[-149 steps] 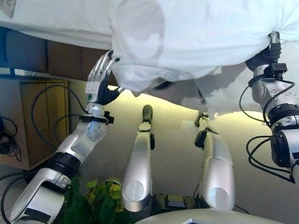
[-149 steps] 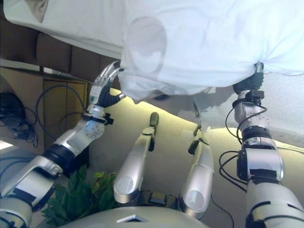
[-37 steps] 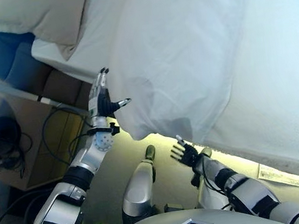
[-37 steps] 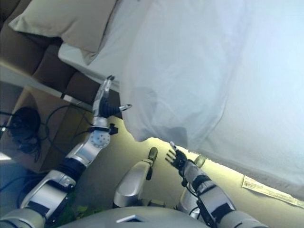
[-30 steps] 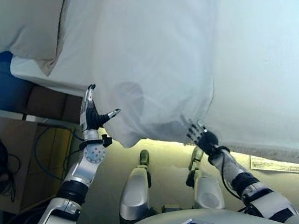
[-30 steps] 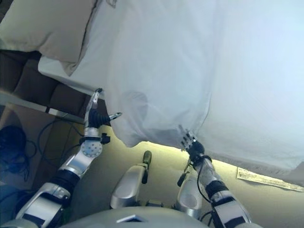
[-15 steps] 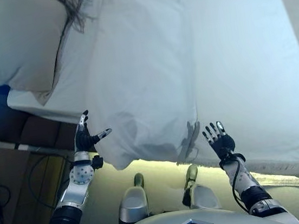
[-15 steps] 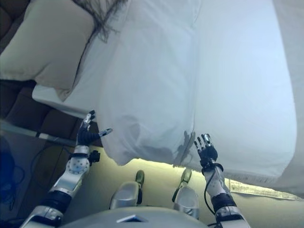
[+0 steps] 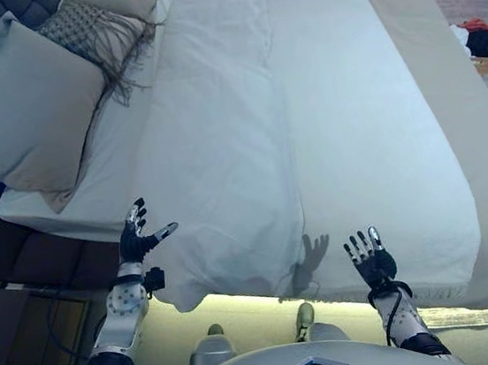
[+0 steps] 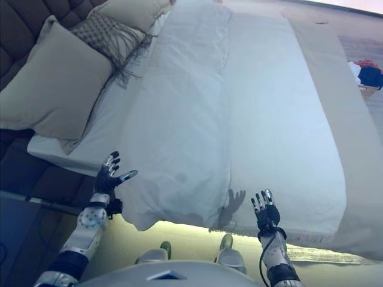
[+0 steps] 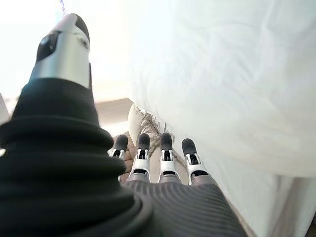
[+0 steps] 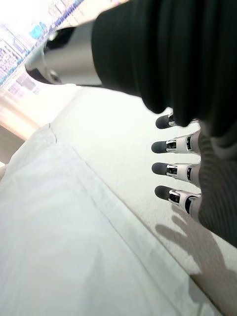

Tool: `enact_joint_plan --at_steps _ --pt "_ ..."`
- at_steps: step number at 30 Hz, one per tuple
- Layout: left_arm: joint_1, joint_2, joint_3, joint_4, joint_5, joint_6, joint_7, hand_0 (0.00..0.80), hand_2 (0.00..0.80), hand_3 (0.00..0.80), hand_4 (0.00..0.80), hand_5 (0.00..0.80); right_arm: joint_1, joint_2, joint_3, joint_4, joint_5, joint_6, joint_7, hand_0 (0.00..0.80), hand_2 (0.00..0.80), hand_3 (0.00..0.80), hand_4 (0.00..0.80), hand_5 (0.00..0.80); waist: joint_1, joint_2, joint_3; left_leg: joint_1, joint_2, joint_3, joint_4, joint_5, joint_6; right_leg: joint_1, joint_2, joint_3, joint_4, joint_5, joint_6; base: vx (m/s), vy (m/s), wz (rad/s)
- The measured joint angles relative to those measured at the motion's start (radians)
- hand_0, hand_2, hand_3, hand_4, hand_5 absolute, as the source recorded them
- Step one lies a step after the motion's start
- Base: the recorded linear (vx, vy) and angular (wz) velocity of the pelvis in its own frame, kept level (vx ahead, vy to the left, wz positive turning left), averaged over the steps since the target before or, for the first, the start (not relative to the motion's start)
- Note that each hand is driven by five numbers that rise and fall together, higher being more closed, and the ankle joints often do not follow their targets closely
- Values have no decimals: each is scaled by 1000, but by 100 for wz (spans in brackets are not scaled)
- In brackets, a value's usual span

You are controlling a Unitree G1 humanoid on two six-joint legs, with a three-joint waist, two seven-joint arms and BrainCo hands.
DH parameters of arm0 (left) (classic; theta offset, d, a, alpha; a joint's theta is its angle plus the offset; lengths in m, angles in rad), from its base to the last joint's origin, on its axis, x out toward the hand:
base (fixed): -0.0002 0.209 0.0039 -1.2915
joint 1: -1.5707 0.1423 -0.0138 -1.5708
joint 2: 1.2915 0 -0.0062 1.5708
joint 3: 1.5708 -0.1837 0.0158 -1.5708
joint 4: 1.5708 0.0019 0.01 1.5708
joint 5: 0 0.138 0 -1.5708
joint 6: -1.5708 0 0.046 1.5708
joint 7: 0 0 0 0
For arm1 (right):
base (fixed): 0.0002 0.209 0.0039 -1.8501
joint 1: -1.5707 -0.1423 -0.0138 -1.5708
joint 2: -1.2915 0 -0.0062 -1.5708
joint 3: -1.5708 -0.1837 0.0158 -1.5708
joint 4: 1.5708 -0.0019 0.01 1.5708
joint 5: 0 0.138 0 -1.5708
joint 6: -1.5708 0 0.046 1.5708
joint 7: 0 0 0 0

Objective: Make the bed neatly

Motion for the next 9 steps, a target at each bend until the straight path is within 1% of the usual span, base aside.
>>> enact_joint_plan --at_steps 2,7,9 --pt "0 -1 0 -3 -21 13 -29 0 0 0 0 0 -3 0 3 -2 -46 -14 -10 0 0 0 0 0 0 -2 -12 1 0 0 -3 1 0 -1 1 0 0 0 0 -24 10 1" --pt "0 -10 3 -3 -86 18 -86 0 0 0 0 0 -4 -7 9 -2 -163 -15 -31 0 0 0 0 0 2 -1 -25 18 1 4 -10 2 -1 10 2 3 -1 -2 2 -1 0 -1" --pt "0 -14 3 -3 -96 19 -103 0 0 0 0 0 -4 -9 29 -2 -200 -14 -40 0 0 0 0 0 2 -2 -29 20 2 5 -10 2 -1 12 4 4 -1 -4 2 0 0 0"
